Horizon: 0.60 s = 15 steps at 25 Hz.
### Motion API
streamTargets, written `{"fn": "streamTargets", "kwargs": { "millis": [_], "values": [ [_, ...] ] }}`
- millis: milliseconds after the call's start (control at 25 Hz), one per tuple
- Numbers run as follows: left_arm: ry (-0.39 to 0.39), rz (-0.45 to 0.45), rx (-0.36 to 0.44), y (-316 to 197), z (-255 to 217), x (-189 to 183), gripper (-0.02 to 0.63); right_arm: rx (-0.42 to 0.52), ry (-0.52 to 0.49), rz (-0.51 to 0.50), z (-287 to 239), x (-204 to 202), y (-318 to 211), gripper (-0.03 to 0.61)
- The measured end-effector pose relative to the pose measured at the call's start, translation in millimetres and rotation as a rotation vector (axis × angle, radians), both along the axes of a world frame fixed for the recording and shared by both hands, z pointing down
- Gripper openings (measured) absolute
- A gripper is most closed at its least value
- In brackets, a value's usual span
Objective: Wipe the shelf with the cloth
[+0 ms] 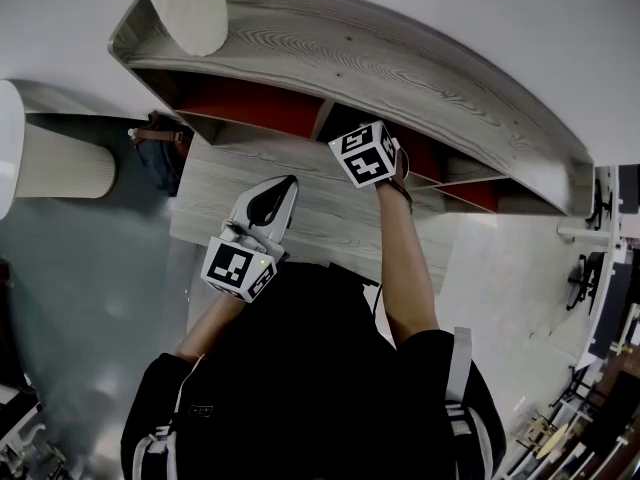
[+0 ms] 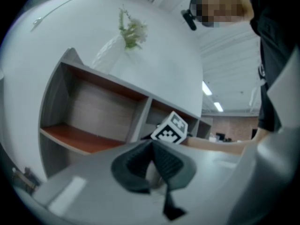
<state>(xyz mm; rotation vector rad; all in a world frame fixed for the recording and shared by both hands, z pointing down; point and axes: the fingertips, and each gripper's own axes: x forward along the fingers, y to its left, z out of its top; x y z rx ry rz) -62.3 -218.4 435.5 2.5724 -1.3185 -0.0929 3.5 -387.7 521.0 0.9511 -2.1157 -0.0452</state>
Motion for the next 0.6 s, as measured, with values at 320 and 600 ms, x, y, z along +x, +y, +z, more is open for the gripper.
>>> {"fn": "streamTargets", "kwargs": {
  "millis": [320, 600],
  "values": [
    [0.0, 0.006, 0.006, 2, -2, 2, 0.002, -0.027, 0.006, -0.091, 0, -14, 31, 0.049],
    [-0.008, 0.018, 0.013, 0, -3, 3, 0.002, -0.066, -0.006, -0.142, 0, -18, 64, 0.049]
  ]
}}
